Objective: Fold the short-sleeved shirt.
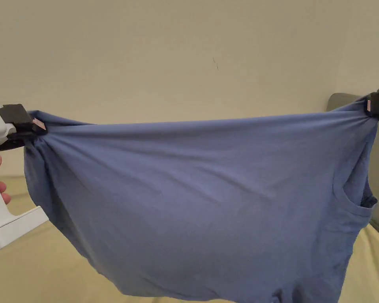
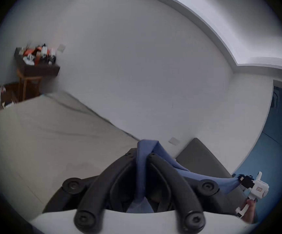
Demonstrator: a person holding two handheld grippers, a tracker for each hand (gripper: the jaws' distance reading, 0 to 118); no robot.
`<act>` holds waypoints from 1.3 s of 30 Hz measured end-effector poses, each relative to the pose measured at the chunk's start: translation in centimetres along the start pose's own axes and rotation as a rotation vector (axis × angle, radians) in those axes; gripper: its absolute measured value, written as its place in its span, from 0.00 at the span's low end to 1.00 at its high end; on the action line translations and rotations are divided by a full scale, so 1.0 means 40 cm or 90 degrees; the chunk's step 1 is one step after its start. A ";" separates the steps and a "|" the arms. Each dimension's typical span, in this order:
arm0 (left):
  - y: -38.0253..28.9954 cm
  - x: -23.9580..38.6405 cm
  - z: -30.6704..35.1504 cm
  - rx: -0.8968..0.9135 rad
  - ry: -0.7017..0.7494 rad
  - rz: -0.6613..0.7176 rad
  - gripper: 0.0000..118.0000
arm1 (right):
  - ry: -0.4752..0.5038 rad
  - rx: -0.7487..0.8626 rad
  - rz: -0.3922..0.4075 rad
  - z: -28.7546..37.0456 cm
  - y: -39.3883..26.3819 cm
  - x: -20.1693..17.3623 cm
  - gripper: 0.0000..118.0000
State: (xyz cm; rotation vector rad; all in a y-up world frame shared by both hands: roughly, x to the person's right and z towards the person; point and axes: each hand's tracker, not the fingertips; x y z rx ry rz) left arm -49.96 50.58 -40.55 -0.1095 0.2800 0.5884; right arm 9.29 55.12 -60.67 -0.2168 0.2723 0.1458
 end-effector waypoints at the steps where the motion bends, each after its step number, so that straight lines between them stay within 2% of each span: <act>1: 0.037 0.017 -0.010 0.007 0.002 -0.009 0.04 | -0.002 -0.006 -0.001 -0.017 0.035 -0.003 0.07; 4: 0.110 0.095 -0.004 0.018 0.025 -0.070 0.04 | 0.003 -0.019 -0.002 -0.064 0.127 -0.007 0.07; 7: 0.170 0.113 -0.031 -0.001 0.019 -0.072 0.04 | -0.010 -0.036 0.013 -0.088 0.190 -0.025 0.07; 11: 0.191 0.114 -0.074 -0.030 0.036 -0.073 0.04 | 0.010 -0.066 -0.012 -0.144 0.241 -0.020 0.07; 19: 0.128 0.051 -0.212 -0.118 0.077 -0.075 0.04 | 0.002 -0.143 -0.001 -0.277 0.197 -0.074 0.07; 21: 0.091 0.024 -0.258 -0.162 0.078 -0.073 0.04 | 0.001 -0.177 0.022 -0.322 0.155 -0.091 0.07; 25: -0.033 -0.021 -0.324 -0.229 0.106 -0.076 0.04 | -0.011 -0.239 0.028 -0.420 0.014 -0.126 0.07; 27: -0.106 -0.056 -0.350 -0.268 0.118 -0.070 0.04 | 0.017 -0.271 0.009 -0.459 -0.079 -0.139 0.07; 30: -0.237 -0.124 -0.357 -0.323 0.106 -0.036 0.04 | 0.080 -0.315 -0.056 -0.493 -0.235 -0.144 0.07; 35: -0.478 -0.255 -0.317 -0.425 0.125 -0.009 0.04 | 0.113 -0.373 -0.067 -0.422 -0.525 -0.177 0.07; 39: -0.640 -0.359 -0.236 -0.475 0.137 0.037 0.04 | 0.152 -0.405 -0.117 -0.371 -0.725 -0.141 0.07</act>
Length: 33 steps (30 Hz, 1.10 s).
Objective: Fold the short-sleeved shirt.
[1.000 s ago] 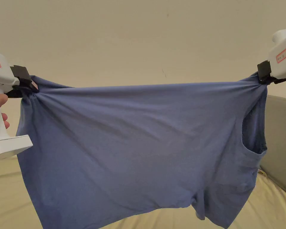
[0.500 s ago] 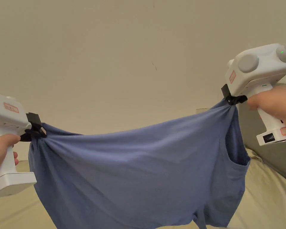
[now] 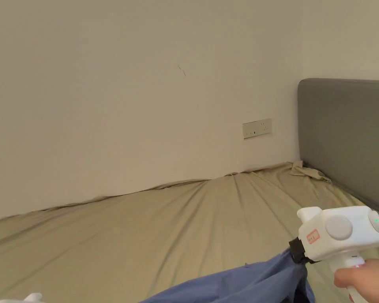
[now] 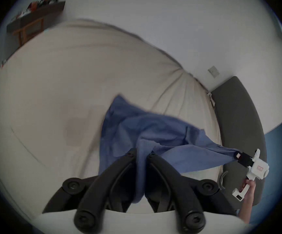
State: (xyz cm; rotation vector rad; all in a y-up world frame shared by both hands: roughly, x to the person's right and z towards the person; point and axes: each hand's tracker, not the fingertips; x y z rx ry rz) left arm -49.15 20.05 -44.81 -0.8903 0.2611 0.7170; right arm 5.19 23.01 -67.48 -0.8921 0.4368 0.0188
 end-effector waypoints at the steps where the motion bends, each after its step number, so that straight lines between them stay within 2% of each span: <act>1: -0.028 -0.038 -0.018 -0.012 0.000 0.010 0.04 | 0.006 -0.007 -0.002 0.004 -0.052 0.015 0.07; 5: -0.159 -0.119 0.001 -0.023 -0.020 0.031 0.04 | 0.005 -0.017 -0.013 0.058 -0.251 0.065 0.07; 8: -0.231 -0.160 0.033 -0.017 -0.047 0.060 0.04 | 0.049 -0.037 -0.070 0.096 -0.370 0.114 0.07; 11: -0.274 -0.226 0.073 -0.019 -0.066 0.058 0.04 | 0.021 -0.038 -0.063 0.151 -0.463 0.138 0.07; 15: -0.330 -0.279 0.144 -0.027 -0.080 0.041 0.04 | 0.023 -0.050 -0.076 0.222 -0.557 0.160 0.07; 21: -0.460 -0.275 0.249 -0.081 -0.100 -0.003 0.04 | 0.003 -0.085 -0.030 0.312 -0.677 0.135 0.07; 24: -0.516 -0.296 0.264 -0.106 -0.087 -0.004 0.04 | -0.002 -0.113 -0.030 0.335 -0.726 0.133 0.07; 27: -0.549 -0.356 0.253 -0.126 -0.093 0.006 0.04 | -0.019 -0.162 -0.007 0.326 -0.770 0.130 0.07; 30: -0.580 -0.403 0.239 -0.143 -0.086 0.028 0.04 | -0.032 -0.179 -0.013 0.304 -0.803 0.143 0.07; 33: -0.615 -0.402 0.217 -0.169 -0.048 0.018 0.04 | -0.062 -0.204 0.001 0.266 -0.829 0.176 0.07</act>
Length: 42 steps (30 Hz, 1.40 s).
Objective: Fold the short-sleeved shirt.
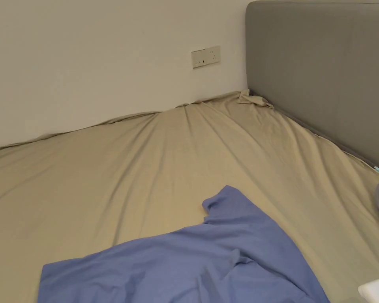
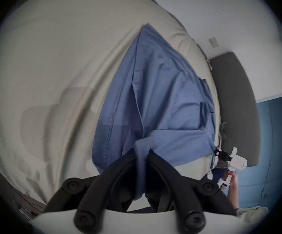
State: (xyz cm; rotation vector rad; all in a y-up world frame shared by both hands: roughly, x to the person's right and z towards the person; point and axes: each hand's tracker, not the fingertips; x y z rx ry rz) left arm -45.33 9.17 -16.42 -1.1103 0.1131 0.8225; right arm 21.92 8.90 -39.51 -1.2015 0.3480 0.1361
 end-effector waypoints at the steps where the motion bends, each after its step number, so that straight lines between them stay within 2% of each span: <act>1: -0.002 -0.008 -0.015 -0.003 0.002 0.003 0.04 | -0.002 -0.006 0.000 -0.015 -0.002 0.002 0.07; 4: -0.012 -0.010 -0.054 -0.012 0.048 0.009 0.04 | -0.005 -0.036 0.001 -0.053 -0.005 -0.003 0.07; 6: -0.019 -0.005 -0.085 -0.016 0.093 -0.031 0.04 | -0.016 -0.045 0.016 -0.082 -0.014 -0.011 0.07; 8: -0.023 -0.017 -0.103 -0.008 0.088 -0.030 0.06 | -0.022 -0.037 0.021 -0.068 -0.012 -0.024 0.07; 9: -0.021 -0.013 -0.095 0.001 0.092 -0.026 0.13 | -0.023 -0.037 0.024 -0.065 -0.010 -0.024 0.08; 10: -0.021 -0.007 -0.089 0.005 0.093 -0.023 0.26 | -0.022 -0.036 0.025 -0.065 -0.012 -0.022 0.16; 11: -0.024 0.002 -0.081 0.023 0.083 -0.014 0.34 | -0.017 -0.033 0.025 -0.058 -0.015 -0.017 0.16; 12: -0.022 0.014 -0.061 0.037 0.073 -0.003 0.44 | -0.009 -0.033 0.021 -0.047 -0.008 -0.013 0.21; 13: -0.017 0.038 -0.035 0.037 0.068 -0.010 0.66 | 0.034 -0.046 0.019 -0.025 -0.001 -0.004 0.34; 14: -0.011 0.065 -0.004 0.064 0.059 -0.022 1.00 | 0.050 -0.061 0.000 0.006 0.008 0.003 0.81; 15: -0.018 0.084 0.048 0.085 0.048 -0.026 1.00 | 0.081 -0.057 -0.035 0.038 0.010 0.011 1.00; 16: 0.005 0.107 0.088 0.193 -0.017 -0.030 1.00 | 0.106 -0.014 -0.064 0.097 0.032 0.016 0.99; 17: 0.010 0.130 0.119 0.236 -0.040 -0.033 1.00 | 0.134 -0.016 -0.082 0.129 0.051 0.014 0.99; 19: 0.016 0.178 0.158 0.307 -0.035 -0.054 1.00 | 0.133 0.090 -0.115 0.196 0.089 0.008 0.99; 21: 0.007 0.212 0.184 0.327 -0.028 -0.072 1.00 | 0.116 0.174 -0.117 0.237 0.119 -0.019 1.00; 22: -0.001 0.224 0.173 0.300 -0.019 -0.077 1.00 | 0.111 0.208 -0.116 0.250 0.123 -0.040 0.99; 23: -0.009 0.231 0.154 0.259 -0.001 -0.083 1.00 | 0.126 0.229 -0.090 0.269 0.108 -0.087 0.89; 24: -0.031 0.231 0.136 0.229 0.029 -0.075 0.98 | 0.120 0.256 -0.077 0.276 0.099 -0.114 0.67; 25: -0.056 0.229 0.115 0.224 0.041 -0.075 0.82 | 0.103 0.269 -0.056 0.274 0.093 -0.147 0.25; 26: -0.079 0.227 0.094 0.220 0.057 -0.091 0.15 | 0.074 0.271 -0.034 0.261 0.083 -0.182 0.03; 27: -0.099 0.221 0.072 0.215 0.075 -0.107 0.00 | 0.059 0.281 -0.012 0.251 0.072 -0.216 0.03; 28: -0.127 0.212 0.057 0.212 0.107 -0.098 0.00 | 0.054 0.270 0.013 0.241 0.060 -0.243 0.03; 29: -0.131 0.195 0.043 0.182 0.127 -0.095 0.00 | 0.077 0.262 0.032 0.233 0.052 -0.262 0.03; 32: -0.142 0.140 -0.008 0.152 0.206 -0.117 0.00 | 0.147 0.232 0.019 0.207 0.039 -0.274 0.03; 33: -0.141 0.124 -0.015 0.159 0.228 -0.126 0.08 | 0.150 0.226 0.023 0.203 0.039 -0.273 0.03; 34: -0.135 0.106 -0.025 0.158 0.235 -0.122 0.35 | 0.149 0.225 0.027 0.198 0.041 -0.270 0.03; 35: -0.128 0.090 -0.036 0.155 0.230 -0.114 0.86 | 0.140 0.228 0.034 0.199 0.036 -0.280 0.03; 36: -0.129 0.093 -0.058 0.140 0.231 -0.103 0.97 | 0.134 0.227 0.034 0.197 0.038 -0.274 0.03; 40: -0.113 0.083 -0.136 0.051 0.238 -0.095 0.90 | 0.124 0.218 -0.003 0.196 0.040 -0.235 0.03; 42: -0.114 0.099 -0.140 0.071 0.278 -0.134 0.90 | 0.115 0.209 -0.020 0.187 0.037 -0.209 0.03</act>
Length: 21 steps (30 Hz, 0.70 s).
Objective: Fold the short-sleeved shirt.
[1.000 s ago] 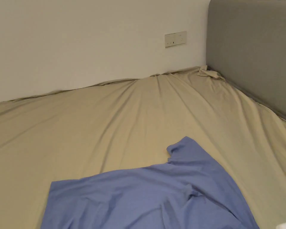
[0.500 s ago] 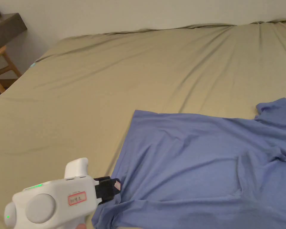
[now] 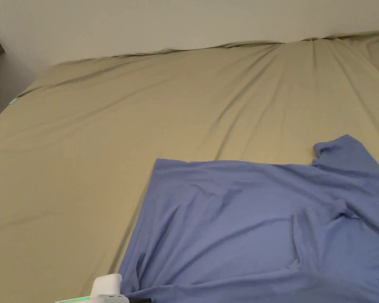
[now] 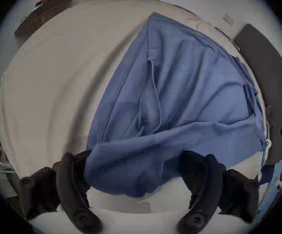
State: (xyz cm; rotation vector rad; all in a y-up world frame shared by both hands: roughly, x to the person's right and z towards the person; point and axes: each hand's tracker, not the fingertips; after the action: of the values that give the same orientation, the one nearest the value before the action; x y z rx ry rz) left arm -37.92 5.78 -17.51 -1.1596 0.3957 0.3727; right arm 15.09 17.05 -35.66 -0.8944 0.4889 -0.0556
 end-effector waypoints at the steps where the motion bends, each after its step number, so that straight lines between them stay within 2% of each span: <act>1: 0.005 0.005 0.019 0.021 -0.004 -0.016 0.87 | -0.011 -0.006 -0.004 -0.006 -0.005 0.026 0.03; 2: 0.014 0.030 0.036 0.047 -0.017 -0.023 0.64 | -0.031 -0.009 -0.001 -0.007 -0.010 0.042 0.03; 3: 0.021 0.027 0.052 0.056 -0.045 -0.009 0.29 | -0.054 -0.013 0.003 -0.007 -0.014 0.058 0.03; 4: 0.029 0.013 0.057 0.045 -0.144 0.041 0.09 | -0.072 -0.018 0.004 -0.008 -0.019 0.077 0.03; 5: 0.032 0.011 0.064 0.039 -0.170 0.081 0.09 | -0.082 -0.024 0.003 -0.007 -0.022 0.094 0.03; 8: 0.032 0.006 0.093 0.046 -0.156 0.045 0.09 | -0.102 -0.029 -0.009 -0.004 -0.036 0.156 0.03; 10: 0.041 0.001 0.108 0.051 -0.177 0.047 0.09 | -0.079 -0.033 -0.040 -0.020 -0.052 0.222 0.05; 11: 0.043 -0.003 0.114 0.048 -0.198 0.056 0.09 | -0.073 -0.043 -0.051 -0.025 -0.057 0.244 0.40; 12: 0.045 -0.010 0.119 0.049 -0.214 0.071 0.09 | -0.072 -0.057 -0.073 -0.036 -0.064 0.265 0.86; 13: 0.048 -0.016 0.124 0.049 -0.224 0.084 0.09 | -0.080 -0.088 -0.088 -0.051 -0.072 0.279 1.00; 14: 0.062 0.014 0.159 0.050 -0.229 0.087 0.09 | -0.064 -0.035 -0.105 -0.037 -0.082 0.297 0.98; 16: 0.064 0.010 0.165 0.052 -0.235 0.094 0.09 | -0.064 -0.075 -0.164 -0.056 -0.092 0.332 1.00; 17: 0.064 0.010 0.164 0.052 -0.235 0.096 0.09 | -0.067 -0.094 -0.185 -0.068 -0.105 0.320 1.00; 19: 0.072 -0.016 0.141 0.047 -0.235 0.103 0.09 | -0.041 -0.138 -0.209 -0.090 -0.129 0.310 0.96; 20: 0.071 -0.017 0.138 0.045 -0.236 0.105 0.09 | -0.028 -0.154 -0.210 -0.095 -0.139 0.302 0.79; 21: 0.069 -0.019 0.136 0.042 -0.237 0.110 0.09 | -0.023 -0.158 -0.203 -0.121 -0.163 0.345 0.58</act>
State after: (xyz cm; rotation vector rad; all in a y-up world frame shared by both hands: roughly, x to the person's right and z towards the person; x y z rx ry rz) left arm -39.31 11.75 -17.47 -0.9688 0.1791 0.7083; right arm 26.28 5.97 -38.59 -1.2093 0.3189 -0.2739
